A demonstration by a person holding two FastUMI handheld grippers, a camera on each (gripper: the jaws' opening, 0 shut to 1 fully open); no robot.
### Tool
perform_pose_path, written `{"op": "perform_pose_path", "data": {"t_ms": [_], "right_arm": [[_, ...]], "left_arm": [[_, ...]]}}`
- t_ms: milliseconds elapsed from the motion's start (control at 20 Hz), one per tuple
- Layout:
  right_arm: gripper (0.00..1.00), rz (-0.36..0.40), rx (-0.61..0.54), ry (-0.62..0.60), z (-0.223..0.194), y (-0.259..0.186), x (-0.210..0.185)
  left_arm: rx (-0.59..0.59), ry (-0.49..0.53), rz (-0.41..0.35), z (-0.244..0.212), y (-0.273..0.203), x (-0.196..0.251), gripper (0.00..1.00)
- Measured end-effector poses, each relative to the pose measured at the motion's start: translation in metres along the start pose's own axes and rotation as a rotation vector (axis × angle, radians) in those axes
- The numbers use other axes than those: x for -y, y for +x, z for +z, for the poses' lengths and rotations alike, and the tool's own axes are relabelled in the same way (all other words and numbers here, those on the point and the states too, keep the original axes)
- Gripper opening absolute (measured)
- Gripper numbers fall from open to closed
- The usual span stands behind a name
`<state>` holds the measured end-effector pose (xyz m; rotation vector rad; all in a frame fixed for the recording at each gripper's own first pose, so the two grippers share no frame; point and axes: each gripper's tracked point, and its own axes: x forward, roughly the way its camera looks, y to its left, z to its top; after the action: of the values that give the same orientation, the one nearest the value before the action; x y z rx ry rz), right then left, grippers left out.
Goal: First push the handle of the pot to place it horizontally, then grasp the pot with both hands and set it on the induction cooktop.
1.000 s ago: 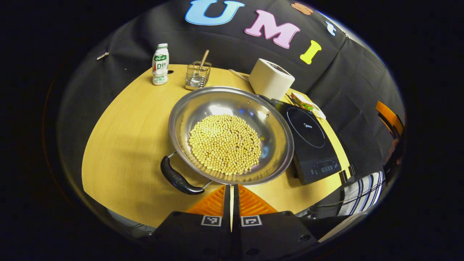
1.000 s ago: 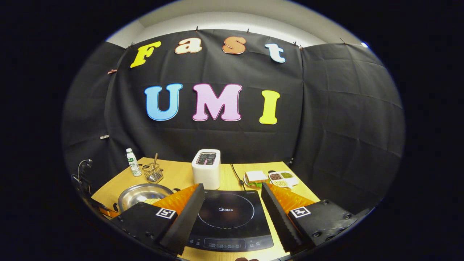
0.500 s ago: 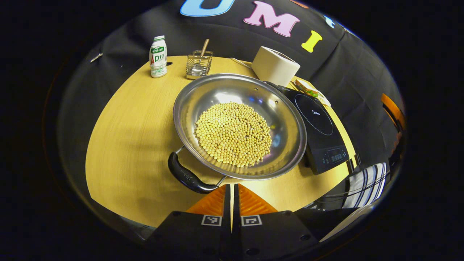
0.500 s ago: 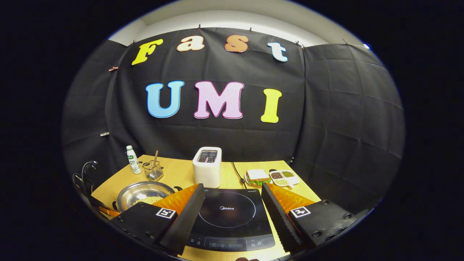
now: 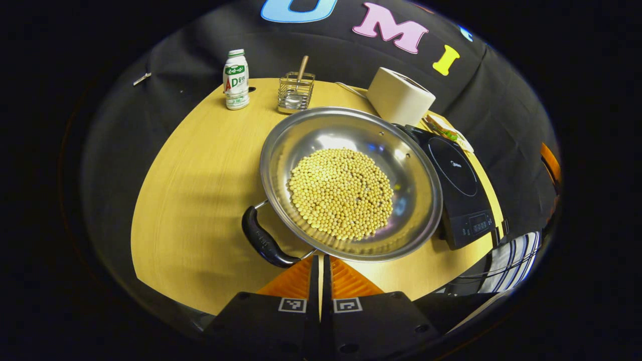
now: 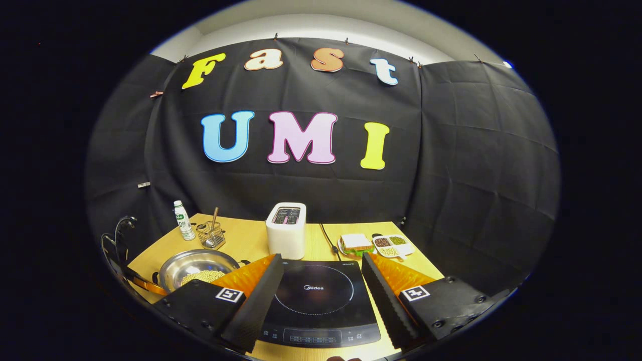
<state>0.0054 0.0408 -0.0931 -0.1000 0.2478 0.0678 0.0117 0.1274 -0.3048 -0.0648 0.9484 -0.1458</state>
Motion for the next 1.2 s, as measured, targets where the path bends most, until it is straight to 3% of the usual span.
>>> {"op": "perform_pose_path", "data": {"t_ms": [550,1200], "right_arm": [[0.98,-0.025,0.063,0.0,0.023,0.008,-0.001],[0.98,-0.04,0.034,0.003,0.017,0.021,-0.008]], "left_arm": [[0.013,-0.063,0.081,0.024,0.007,-0.052,0.05],[0.047,-0.1,0.143,0.073,0.028,-0.106,0.05]]}}
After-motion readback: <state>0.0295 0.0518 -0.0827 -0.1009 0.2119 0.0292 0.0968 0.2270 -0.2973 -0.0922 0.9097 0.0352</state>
